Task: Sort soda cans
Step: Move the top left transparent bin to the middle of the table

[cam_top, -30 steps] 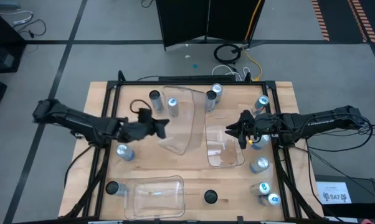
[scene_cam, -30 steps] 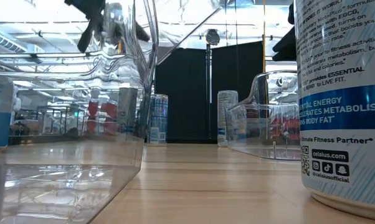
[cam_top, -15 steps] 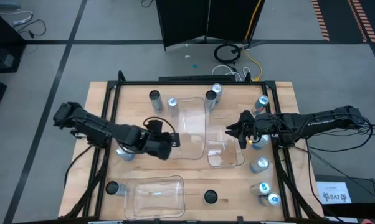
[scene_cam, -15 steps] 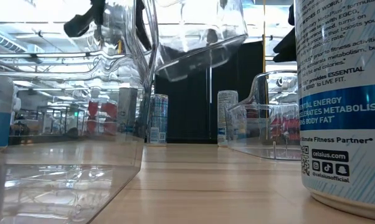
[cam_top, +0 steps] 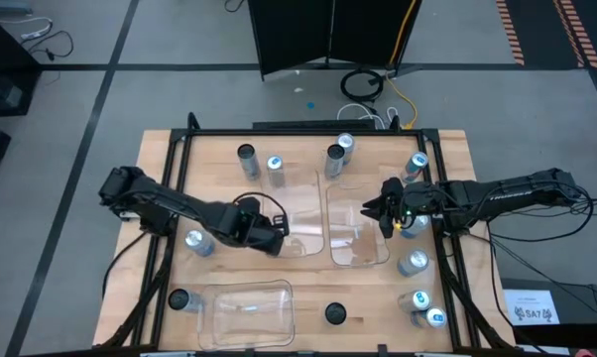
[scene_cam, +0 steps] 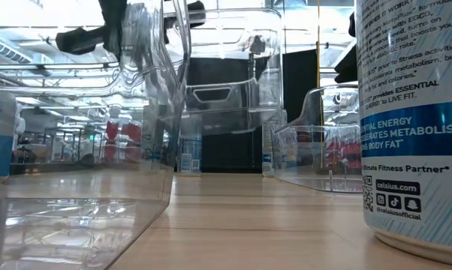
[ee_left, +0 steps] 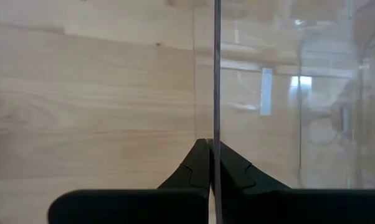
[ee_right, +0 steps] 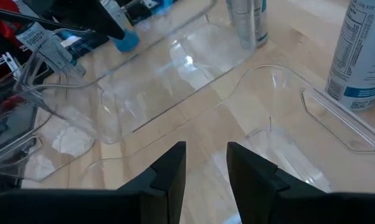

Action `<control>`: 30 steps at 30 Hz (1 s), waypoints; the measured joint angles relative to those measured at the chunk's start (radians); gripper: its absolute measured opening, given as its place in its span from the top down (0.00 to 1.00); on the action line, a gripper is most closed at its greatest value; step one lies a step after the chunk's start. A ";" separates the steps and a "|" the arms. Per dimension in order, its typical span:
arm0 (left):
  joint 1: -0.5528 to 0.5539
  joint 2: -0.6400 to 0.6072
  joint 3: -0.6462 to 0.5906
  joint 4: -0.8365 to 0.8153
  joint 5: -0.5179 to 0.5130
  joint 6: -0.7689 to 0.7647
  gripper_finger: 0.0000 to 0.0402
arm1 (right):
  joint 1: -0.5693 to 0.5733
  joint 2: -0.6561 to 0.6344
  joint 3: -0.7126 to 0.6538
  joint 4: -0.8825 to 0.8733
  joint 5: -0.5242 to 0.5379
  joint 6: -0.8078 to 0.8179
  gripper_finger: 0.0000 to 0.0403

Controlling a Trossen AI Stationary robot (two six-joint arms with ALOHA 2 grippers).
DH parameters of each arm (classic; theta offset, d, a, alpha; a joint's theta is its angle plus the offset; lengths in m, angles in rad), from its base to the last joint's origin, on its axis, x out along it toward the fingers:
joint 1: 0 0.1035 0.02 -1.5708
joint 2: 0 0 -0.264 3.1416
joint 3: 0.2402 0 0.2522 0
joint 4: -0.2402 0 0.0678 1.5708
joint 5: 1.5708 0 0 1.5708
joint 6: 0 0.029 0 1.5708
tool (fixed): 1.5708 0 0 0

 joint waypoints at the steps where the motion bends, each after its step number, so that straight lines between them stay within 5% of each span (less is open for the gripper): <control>1: 0.005 0.000 0.000 -0.006 0.009 0.000 0.99 | 0.000 0.000 0.000 0.000 0.000 0.000 0.73; 21: 0.033 0.179 -0.002 0.035 0.131 0.052 0.99 | 0.000 0.000 0.000 -0.008 0.001 -0.008 0.73; 30: 0.033 0.182 -0.001 0.076 0.136 0.055 0.88 | 0.000 0.000 0.000 -0.008 0.001 -0.004 0.73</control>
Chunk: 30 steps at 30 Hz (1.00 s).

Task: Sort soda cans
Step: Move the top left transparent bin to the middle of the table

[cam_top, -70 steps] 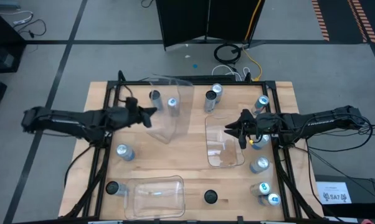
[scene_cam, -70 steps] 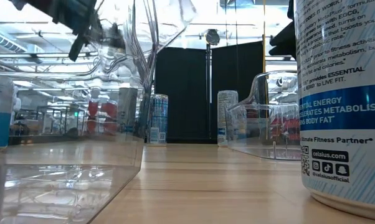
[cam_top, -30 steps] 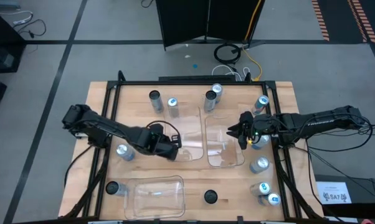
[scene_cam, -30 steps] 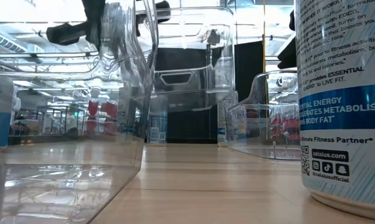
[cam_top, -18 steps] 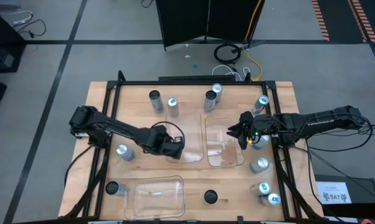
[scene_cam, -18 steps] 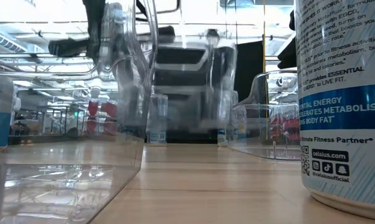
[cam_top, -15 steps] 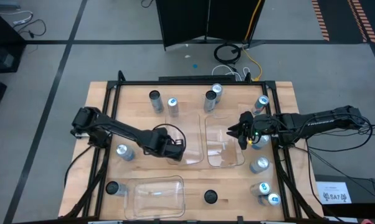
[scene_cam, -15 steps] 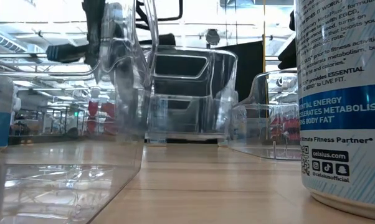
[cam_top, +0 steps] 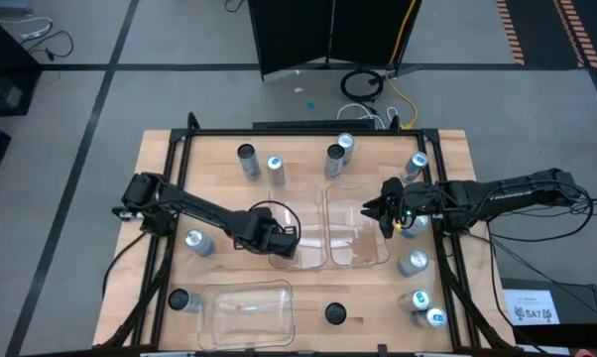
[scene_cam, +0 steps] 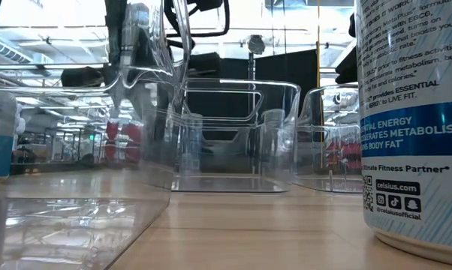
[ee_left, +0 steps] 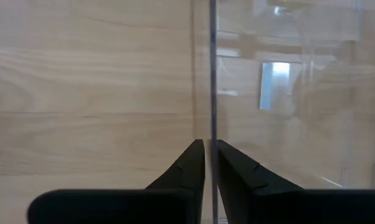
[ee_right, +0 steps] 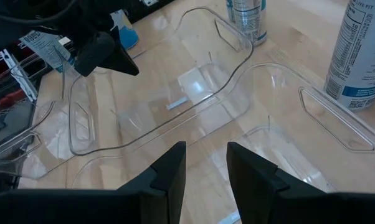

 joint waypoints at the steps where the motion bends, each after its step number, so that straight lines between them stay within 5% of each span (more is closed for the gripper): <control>1: 0.000 0.000 0.000 -0.002 0.002 0.003 0.87 | 0.000 0.000 0.000 0.000 0.000 0.001 0.73; 30: -0.003 0.000 0.000 0.003 -0.005 0.054 0.86 | 0.000 0.000 0.000 -0.029 0.000 0.012 0.73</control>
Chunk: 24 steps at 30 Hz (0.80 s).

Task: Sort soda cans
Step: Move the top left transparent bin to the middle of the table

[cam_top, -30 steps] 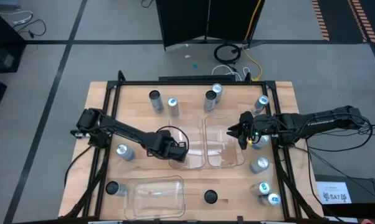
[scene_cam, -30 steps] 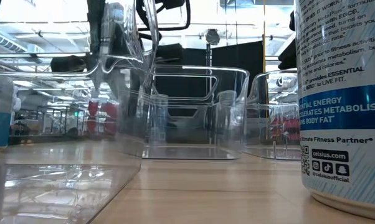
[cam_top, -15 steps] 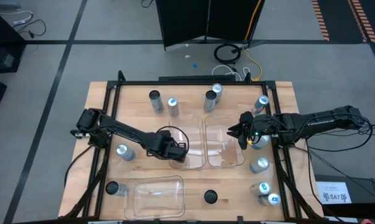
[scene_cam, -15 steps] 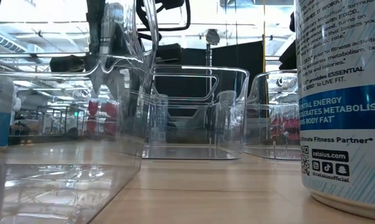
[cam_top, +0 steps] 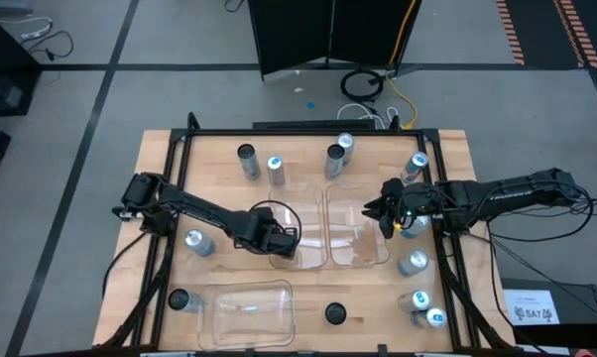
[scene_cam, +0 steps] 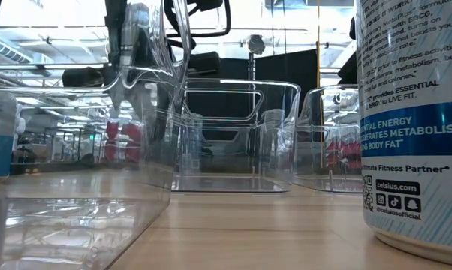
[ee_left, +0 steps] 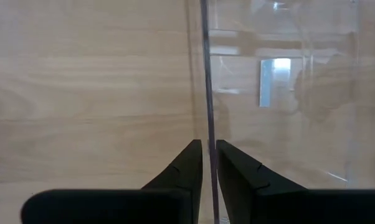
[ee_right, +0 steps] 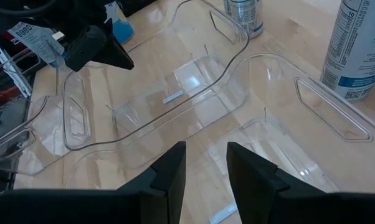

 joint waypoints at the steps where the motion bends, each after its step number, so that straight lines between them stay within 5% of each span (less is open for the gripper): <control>1: 0.000 0.000 0.000 0.000 -0.002 0.001 0.86 | 0.000 0.000 0.000 0.000 0.000 0.000 0.73; 11: 0.000 0.000 0.000 0.008 -0.004 0.000 0.85 | 0.000 0.000 0.000 0.000 0.000 0.008 0.73; 24: 0.000 -0.001 0.000 0.008 -0.005 0.007 0.63 | 0.000 0.000 0.000 0.000 0.000 0.011 0.73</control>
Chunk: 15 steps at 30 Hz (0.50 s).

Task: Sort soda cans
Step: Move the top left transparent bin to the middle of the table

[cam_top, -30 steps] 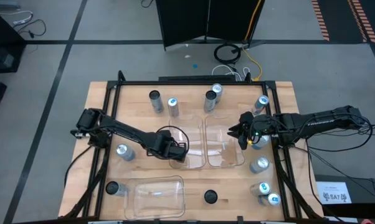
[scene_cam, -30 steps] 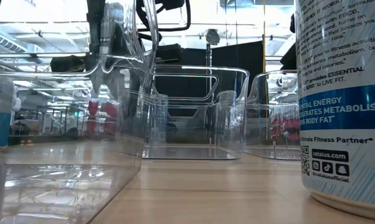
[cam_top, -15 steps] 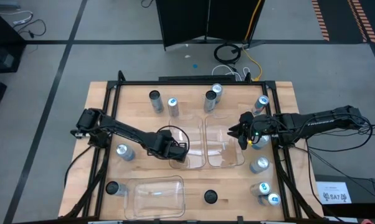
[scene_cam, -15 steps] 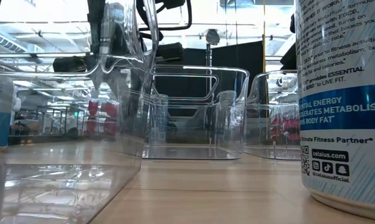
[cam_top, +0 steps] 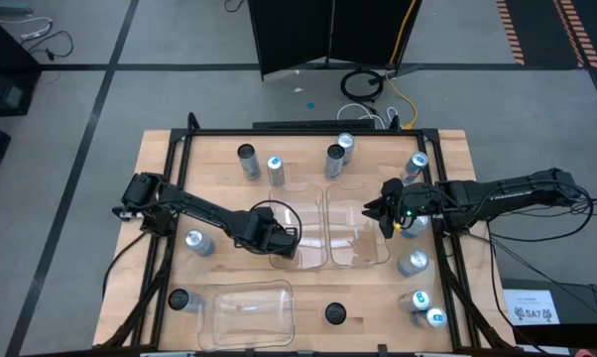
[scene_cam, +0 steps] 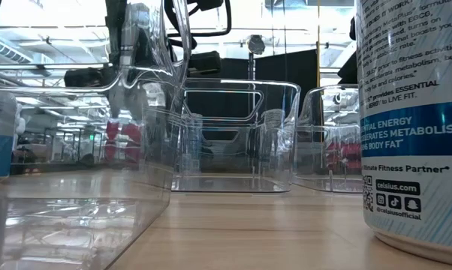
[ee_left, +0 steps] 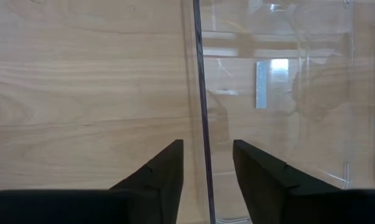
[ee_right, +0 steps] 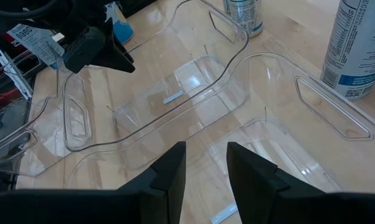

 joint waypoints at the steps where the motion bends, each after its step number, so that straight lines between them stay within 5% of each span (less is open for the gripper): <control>1: 0.000 0.000 0.000 0.000 0.001 0.000 0.63 | 0.000 0.000 0.000 0.000 0.000 0.000 0.73; 15: -0.001 -0.118 0.000 -0.002 0.048 0.080 0.62 | 0.000 0.000 0.000 -0.001 0.000 0.011 0.73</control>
